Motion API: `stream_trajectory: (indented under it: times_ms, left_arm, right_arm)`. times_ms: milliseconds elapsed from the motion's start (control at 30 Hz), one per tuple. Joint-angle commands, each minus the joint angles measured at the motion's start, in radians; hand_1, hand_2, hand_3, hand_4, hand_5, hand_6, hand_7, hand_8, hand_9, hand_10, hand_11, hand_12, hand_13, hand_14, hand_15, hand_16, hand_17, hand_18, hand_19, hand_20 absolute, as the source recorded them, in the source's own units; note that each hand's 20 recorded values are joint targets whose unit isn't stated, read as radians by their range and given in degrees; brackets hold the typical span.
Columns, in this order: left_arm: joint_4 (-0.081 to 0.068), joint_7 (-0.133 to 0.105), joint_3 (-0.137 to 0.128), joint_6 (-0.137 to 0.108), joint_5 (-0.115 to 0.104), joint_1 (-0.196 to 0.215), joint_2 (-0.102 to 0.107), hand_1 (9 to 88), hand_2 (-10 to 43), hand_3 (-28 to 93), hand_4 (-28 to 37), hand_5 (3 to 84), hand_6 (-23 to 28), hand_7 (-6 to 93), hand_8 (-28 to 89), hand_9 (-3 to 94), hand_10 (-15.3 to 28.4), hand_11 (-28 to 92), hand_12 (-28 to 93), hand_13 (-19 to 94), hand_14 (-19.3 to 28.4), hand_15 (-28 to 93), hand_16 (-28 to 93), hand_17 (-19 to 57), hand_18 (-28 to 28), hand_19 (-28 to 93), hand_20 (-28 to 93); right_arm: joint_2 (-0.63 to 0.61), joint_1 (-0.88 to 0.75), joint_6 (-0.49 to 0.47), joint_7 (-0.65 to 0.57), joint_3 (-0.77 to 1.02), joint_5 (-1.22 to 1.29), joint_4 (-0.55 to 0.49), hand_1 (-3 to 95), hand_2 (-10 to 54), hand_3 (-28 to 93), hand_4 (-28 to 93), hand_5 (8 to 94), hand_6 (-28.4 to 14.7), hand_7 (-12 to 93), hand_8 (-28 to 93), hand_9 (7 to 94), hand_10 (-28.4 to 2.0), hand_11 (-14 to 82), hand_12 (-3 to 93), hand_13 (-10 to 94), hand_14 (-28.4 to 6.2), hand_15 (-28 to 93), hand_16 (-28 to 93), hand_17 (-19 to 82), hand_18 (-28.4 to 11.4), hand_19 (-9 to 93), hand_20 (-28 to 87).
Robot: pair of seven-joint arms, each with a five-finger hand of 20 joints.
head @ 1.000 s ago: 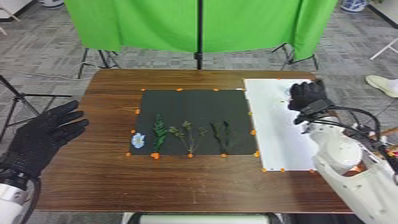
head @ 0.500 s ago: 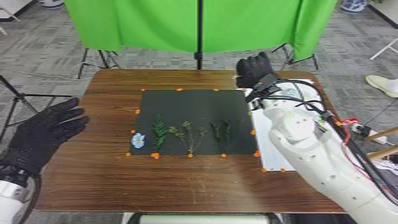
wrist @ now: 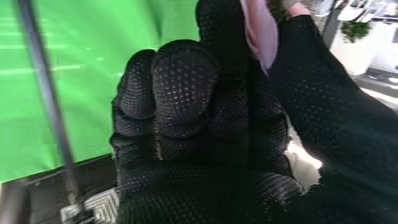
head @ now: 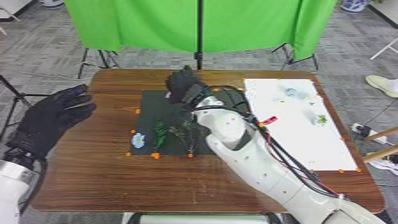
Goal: Arrange flowers
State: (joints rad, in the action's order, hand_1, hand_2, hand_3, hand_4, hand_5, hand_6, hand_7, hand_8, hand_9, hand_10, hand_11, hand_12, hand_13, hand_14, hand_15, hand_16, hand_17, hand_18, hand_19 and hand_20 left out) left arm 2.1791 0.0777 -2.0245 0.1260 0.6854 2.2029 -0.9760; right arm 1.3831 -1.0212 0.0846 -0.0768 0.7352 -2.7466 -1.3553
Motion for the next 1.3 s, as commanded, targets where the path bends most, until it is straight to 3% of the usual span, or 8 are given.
stream_trajectory:
  times_ms: [33, 200, 433, 600, 933, 1133, 1300]
  left_arm:
    - [-0.013, 0.012, 0.032, 0.005, -0.002, -0.081, 0.056, 25.7, 0.3, 72, -25.5, 35.8, 3.5, 20.1, -11, 30.7, 12.4, 27, 15, 24, 15.6, 41, -3, -8.1, 22.0, 48, 8]
    - [-0.025, 0.018, 0.071, 0.02, -0.002, -0.126, 0.073, 25.6, 0.3, 72, -25.6, 35.8, 3.5, 20.1, -11, 30.7, 12.5, 27, 15, 24, 15.6, 41, -3, -8.1, 21.9, 48, 8]
    - [-0.04, 0.025, 0.113, 0.023, -0.003, -0.166, 0.081, 25.7, 0.3, 72, -25.6, 35.9, 3.6, 19.9, -11, 30.7, 12.5, 27, 15, 24, 15.4, 41, -3, -8.1, 21.9, 48, 8]
    - [-0.05, 0.03, 0.144, 0.024, -0.003, -0.197, 0.082, 25.7, 0.4, 72, -25.4, 35.9, 3.5, 19.9, -11, 30.8, 12.4, 27, 15, 24, 15.6, 41, -3, -8.1, 21.9, 48, 8]
    - [-0.08, 0.048, 0.21, 0.047, -0.005, -0.28, 0.076, 25.7, 0.3, 72, -25.4, 36.0, 3.6, 19.8, -11, 30.8, 12.5, 27, 15, 24, 15.5, 41, -3, -8.1, 21.9, 48, 8]
    - [-0.09, 0.058, 0.226, 0.058, -0.006, -0.304, 0.076, 25.8, 0.4, 72, -25.3, 36.0, 3.6, 19.8, -11, 30.8, 12.4, 27, 15, 24, 15.6, 41, -3, -8.1, 22.0, 48, 8]
    - [-0.09, 0.061, 0.225, 0.056, -0.006, -0.302, 0.074, 25.8, 0.3, 72, -25.3, 36.0, 3.6, 19.8, -11, 30.8, 12.5, 27, 15, 24, 15.6, 41, -3, -8.1, 22.0, 48, 8]
  right_arm:
    - [0.083, 0.016, 0.014, -0.02, -0.049, -0.063, 0.054, 48.1, -9.5, 83, -28, 81.3, 5.9, 31, -11, 91.4, -2.5, 10.3, 39.5, 74, -2.1, 64, 32, 27, -16.0, 77, 42]
    - [0.122, 0.026, 0.016, -0.047, -0.047, -0.097, 0.121, 48.1, -9.5, 83, -28, 81.3, 5.9, 30, -10, 91.3, -2.3, 9.3, 39.1, 74, -2.1, 64, 32, 27, -15.9, 77, 42]
    - [0.175, 0.027, 0.039, -0.047, -0.01, -0.14, 0.192, 48.4, -9.5, 82, -28, 80.4, 5.9, 30, -10, 91.0, -2.0, 9.0, 39.3, 74, -2.2, 65, 31, 28, -15.9, 78, 42]
    - [0.214, 0.015, 0.043, -0.028, 0.034, -0.187, 0.231, 48.6, -9.5, 81, -28, 79.8, 5.9, 30, -9, 90.6, -2.1, 9.0, 39.6, 74, -2.2, 66, 31, 28, -16.0, 78, 42]
    - [0.257, -0.008, 0.06, -0.017, 0.077, -0.237, 0.269, 48.8, -9.5, 81, -28, 78.5, 5.5, 32, -10, 89.5, -1.8, 9.2, 39.8, 73, -2.1, 67, 30, 28, -16.0, 78, 42]
    - [0.264, -0.011, 0.076, -0.02, 0.083, -0.249, 0.283, 48.7, -9.5, 81, -28, 77.6, 5.5, 33, -10, 89.4, -1.6, 9.6, 39.8, 73, -2.1, 67, 30, 28, -15.9, 78, 42]
    - [0.267, -0.014, 0.052, -0.038, 0.082, -0.258, 0.277, 46.2, -9.5, 80, -28, 74.4, 4.9, 35, -12, 86.7, -1.8, 10.5, 39.6, 72, -3.0, 70, 26, 27, -16.0, 78, 42]
